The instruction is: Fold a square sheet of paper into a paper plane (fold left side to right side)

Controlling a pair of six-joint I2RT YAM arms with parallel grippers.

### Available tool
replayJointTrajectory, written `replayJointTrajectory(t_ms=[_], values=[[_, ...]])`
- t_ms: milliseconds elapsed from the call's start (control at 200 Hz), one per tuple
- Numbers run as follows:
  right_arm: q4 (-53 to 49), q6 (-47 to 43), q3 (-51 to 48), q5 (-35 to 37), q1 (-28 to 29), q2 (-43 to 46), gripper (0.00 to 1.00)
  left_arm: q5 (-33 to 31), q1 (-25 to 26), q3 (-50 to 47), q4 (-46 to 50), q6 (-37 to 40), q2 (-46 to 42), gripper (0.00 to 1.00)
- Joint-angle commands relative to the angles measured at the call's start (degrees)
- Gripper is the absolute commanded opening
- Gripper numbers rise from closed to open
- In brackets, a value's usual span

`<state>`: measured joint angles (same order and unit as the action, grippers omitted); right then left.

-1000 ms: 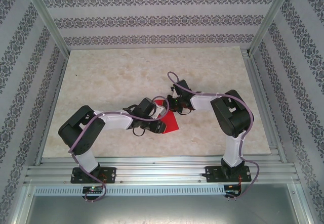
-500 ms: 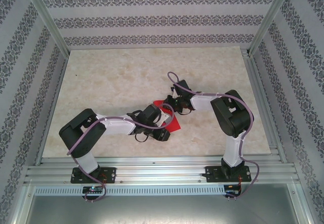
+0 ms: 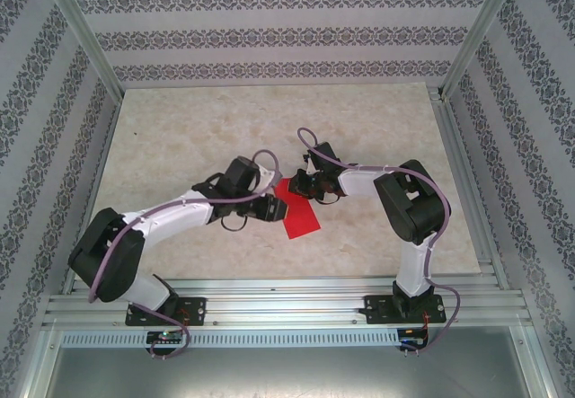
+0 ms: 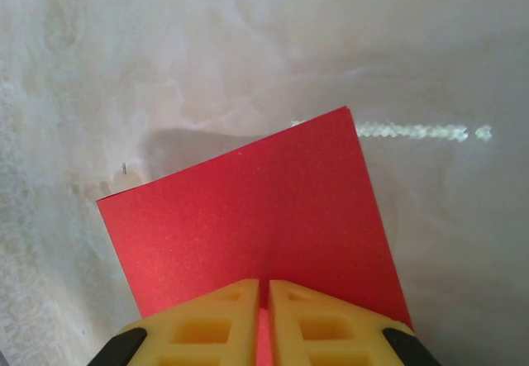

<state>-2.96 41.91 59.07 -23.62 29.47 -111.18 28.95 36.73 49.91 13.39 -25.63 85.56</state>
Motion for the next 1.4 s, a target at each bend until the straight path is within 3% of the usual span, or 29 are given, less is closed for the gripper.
replayJointTrajectory(t_ms=[0, 395, 709, 994, 1194, 1398], values=[[-2.5, -1.0, -2.1, 4.4, -0.8, -1.7, 0.13, 2.2, -3.0, 3.8, 2.4, -0.1, 3.8, 0.34], [-2.8, -1.1, -2.1, 4.1, -0.6, -2.0, 0.13, 7.8, -3.6, 7.6, -10.7, -5.6, 19.3, 0.32], [-3.0, -2.0, -1.3, 3.9, -0.8, -0.3, 0.14, 4.7, -3.5, 6.7, -8.2, -3.8, 23.5, 0.31], [-8.4, -5.0, -2.1, 6.2, -2.0, 12.9, 0.25, 3.6, -3.0, 5.3, -8.0, -3.6, 24.6, 0.3], [-9.4, -2.8, -11.6, 6.7, 0.4, 23.3, 0.17, 3.1, -2.6, 5.0, -8.6, -4.0, 24.8, 0.3], [-1.6, 5.2, -20.4, 6.3, 6.6, 27.6, 0.14, 2.4, -2.3, 5.7, -7.7, -3.9, 24.9, 0.3]])
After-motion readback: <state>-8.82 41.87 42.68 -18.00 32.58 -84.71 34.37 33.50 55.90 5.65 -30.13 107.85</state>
